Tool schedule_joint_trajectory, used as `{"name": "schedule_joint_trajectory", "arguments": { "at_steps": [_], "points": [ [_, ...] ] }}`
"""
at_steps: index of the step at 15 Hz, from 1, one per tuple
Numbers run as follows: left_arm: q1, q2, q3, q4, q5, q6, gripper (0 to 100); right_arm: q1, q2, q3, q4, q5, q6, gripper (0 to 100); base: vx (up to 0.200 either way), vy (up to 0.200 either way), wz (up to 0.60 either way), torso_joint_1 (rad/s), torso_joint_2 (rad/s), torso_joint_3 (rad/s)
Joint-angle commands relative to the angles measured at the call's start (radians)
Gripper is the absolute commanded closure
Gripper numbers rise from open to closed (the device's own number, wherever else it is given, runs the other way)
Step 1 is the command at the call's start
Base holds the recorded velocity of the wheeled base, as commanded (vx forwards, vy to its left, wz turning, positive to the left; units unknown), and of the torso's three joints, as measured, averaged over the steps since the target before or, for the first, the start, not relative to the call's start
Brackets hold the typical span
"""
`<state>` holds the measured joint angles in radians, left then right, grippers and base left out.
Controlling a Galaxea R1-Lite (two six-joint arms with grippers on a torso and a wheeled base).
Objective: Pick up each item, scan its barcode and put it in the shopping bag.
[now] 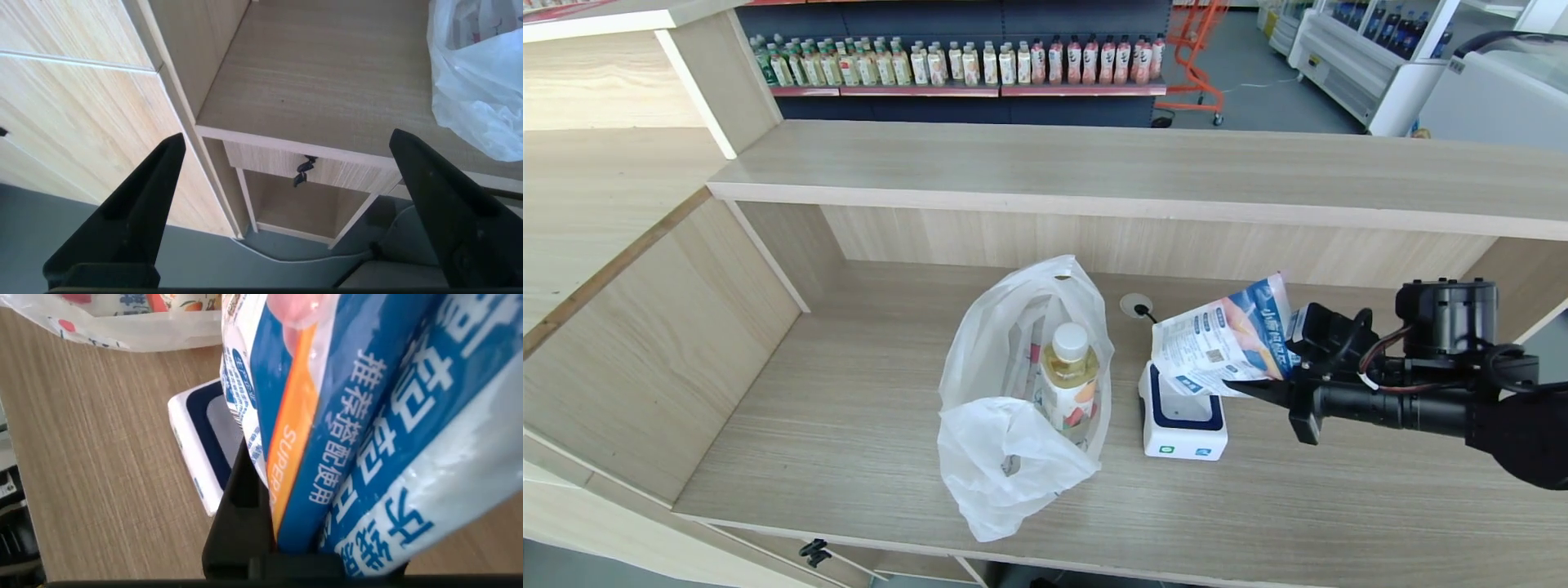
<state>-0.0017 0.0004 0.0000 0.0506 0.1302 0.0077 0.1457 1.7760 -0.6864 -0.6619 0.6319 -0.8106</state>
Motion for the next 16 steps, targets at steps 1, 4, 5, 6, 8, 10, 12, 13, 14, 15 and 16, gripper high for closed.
{"name": "schedule_joint_trajectory", "arguments": {
  "at_steps": [1, 4, 5, 6, 8, 10, 12, 13, 14, 15, 16],
  "points": [
    [0.000, 0.001, 0.000, 0.000, 0.000, 0.000, 0, 0.005, 0.076, -0.019, -0.039, 0.000, -0.013, 100, 0.000, 0.000, 0.00, 0.000, 0.00, 0.000],
    [0.000, 0.000, 0.000, 0.000, 0.000, 0.000, 0, 0.017, 0.134, -0.033, -0.084, 0.002, -0.028, 100, 0.000, 0.000, 0.00, 0.000, 0.00, 0.000],
    [0.000, 0.000, 0.000, 0.000, 0.000, 0.000, 0, 0.017, 0.154, -0.045, -0.087, 0.000, -0.041, 100, 0.000, 0.000, 0.00, 0.000, 0.00, 0.000],
    [0.000, 0.000, 0.000, 0.000, 0.000, 0.000, 0, 0.018, 0.168, -0.053, -0.091, 0.002, -0.053, 100, 0.000, 0.000, 0.00, 0.000, 0.00, 0.000],
    [0.000, 0.000, 0.000, 0.000, 0.000, 0.000, 0, 0.018, 0.184, -0.070, -0.091, 0.002, -0.059, 100, 0.000, 0.000, 0.00, 0.000, 0.00, 0.000],
    [0.000, 0.000, 0.000, 0.000, 0.000, 0.000, 0, 0.020, 0.184, -0.074, -0.091, 0.002, -0.059, 100, 0.000, 0.000, 0.00, 0.000, 0.00, 0.000],
    [0.000, 0.000, 0.000, 0.000, 0.000, 0.000, 0, 0.020, 0.177, -0.076, -0.091, 0.002, -0.056, 100, 0.000, 0.000, 0.00, 0.000, 0.00, 0.000],
    [0.000, 0.000, 0.000, 0.000, 0.000, 0.000, 0, 0.020, 0.168, -0.074, -0.091, 0.003, -0.051, 100, 0.000, 0.000, 0.00, 0.000, 0.00, 0.000],
    [0.000, 0.000, 0.000, 0.000, 0.000, 0.002, 0, 0.020, 0.157, -0.073, -0.090, 0.005, -0.051, 100, 0.000, 0.000, 0.00, 0.000, 0.00, 0.000],
    [0.000, 0.000, 0.000, 0.000, 0.000, 0.000, 0, 0.020, 0.151, -0.073, -0.090, 0.005, -0.050, 100, 0.000, 0.000, 0.00, 0.000, 0.00, 0.000],
    [0.000, 0.000, 0.000, 0.000, 0.000, 0.002, 0, 0.020, 0.140, -0.070, -0.088, 0.005, -0.038, 100, 0.000, 0.000, 0.00, 0.000, 0.00, 0.000]
  ]
}}
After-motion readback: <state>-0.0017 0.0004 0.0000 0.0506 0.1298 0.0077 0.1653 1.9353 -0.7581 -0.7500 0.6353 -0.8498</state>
